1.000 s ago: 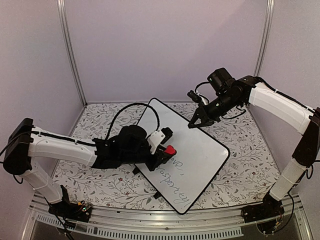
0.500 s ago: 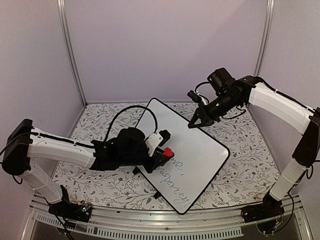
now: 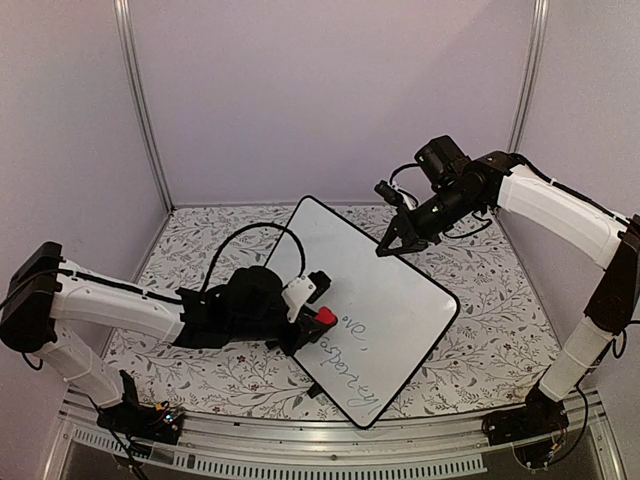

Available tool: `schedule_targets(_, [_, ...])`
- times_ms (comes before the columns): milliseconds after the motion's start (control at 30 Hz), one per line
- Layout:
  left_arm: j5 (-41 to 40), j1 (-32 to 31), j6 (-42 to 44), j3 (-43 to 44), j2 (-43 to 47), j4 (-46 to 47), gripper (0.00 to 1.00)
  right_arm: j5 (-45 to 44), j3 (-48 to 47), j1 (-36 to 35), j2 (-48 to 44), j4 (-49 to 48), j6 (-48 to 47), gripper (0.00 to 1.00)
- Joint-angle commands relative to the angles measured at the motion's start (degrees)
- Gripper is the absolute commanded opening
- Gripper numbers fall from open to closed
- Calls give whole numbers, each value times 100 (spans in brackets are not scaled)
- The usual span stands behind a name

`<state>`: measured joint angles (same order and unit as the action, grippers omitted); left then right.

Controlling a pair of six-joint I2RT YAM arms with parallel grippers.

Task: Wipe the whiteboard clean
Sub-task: Erase the center of the whiteboard.

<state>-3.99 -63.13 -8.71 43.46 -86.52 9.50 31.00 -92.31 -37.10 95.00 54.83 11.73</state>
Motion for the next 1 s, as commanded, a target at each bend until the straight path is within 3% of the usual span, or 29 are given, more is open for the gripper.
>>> schedule_targets(0, [-92, -64, -204, -309, -27, -538, 0, 168, -76, -139, 45, -95, -214, 0])
schedule_targets(667, [26, -139, 220, 494, -222, -411, 0, 152, -76, -139, 54, -95, -215, 0])
schedule_targets(967, [-365, -74, 487, 791, -295, -424, 0, 160, -68, -137, 37, -95, -212, 0])
